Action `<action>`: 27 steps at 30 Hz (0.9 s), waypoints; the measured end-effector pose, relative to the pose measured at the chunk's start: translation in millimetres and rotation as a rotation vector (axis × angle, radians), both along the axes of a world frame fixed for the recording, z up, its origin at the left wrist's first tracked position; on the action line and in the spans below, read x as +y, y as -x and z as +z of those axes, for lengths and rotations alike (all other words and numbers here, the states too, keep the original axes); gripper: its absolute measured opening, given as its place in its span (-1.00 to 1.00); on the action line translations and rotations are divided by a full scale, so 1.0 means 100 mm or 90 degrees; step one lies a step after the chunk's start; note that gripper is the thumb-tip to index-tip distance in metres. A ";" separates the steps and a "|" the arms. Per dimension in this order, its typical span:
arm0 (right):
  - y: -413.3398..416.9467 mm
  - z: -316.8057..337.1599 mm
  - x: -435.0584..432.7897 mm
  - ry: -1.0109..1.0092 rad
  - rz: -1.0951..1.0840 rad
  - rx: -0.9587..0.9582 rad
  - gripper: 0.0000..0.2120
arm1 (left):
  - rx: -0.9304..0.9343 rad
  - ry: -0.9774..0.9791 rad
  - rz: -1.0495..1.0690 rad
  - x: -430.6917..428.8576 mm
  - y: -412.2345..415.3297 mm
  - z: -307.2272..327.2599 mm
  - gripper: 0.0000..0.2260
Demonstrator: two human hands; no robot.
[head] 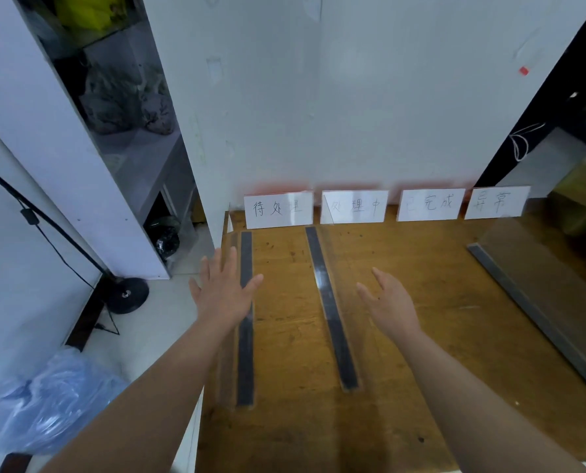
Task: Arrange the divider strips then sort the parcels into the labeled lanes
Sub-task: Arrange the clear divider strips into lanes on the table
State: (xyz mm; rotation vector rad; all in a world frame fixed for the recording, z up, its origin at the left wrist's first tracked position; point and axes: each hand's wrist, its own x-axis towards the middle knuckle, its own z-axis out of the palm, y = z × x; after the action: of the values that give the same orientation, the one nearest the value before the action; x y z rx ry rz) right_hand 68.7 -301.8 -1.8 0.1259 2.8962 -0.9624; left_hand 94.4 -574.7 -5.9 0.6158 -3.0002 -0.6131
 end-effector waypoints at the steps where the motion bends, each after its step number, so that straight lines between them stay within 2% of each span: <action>1: 0.00 0.04 0.03 -0.014 0.000 0.006 -0.41 | 0.009 0.003 -0.013 0.06 0.01 0.06 -0.31; 11: -0.32 0.33 1.03 -0.100 -0.083 0.046 -0.40 | 0.106 -0.052 -0.189 1.17 0.19 0.47 -0.38; 19: -0.70 0.44 2.47 -0.105 -0.186 0.014 -0.42 | 0.085 -0.072 -0.326 2.62 0.19 0.61 -0.44; 27: -0.95 0.35 3.95 -0.176 -0.196 -0.004 -0.46 | 0.029 -0.108 -0.373 4.17 0.16 0.53 -0.47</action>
State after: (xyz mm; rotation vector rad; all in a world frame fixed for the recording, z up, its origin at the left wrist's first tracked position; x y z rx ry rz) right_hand 163.8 92.8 33.0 0.6071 3.0441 -0.5817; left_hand 78.9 -158.0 46.6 -0.2982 -3.0886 -0.8876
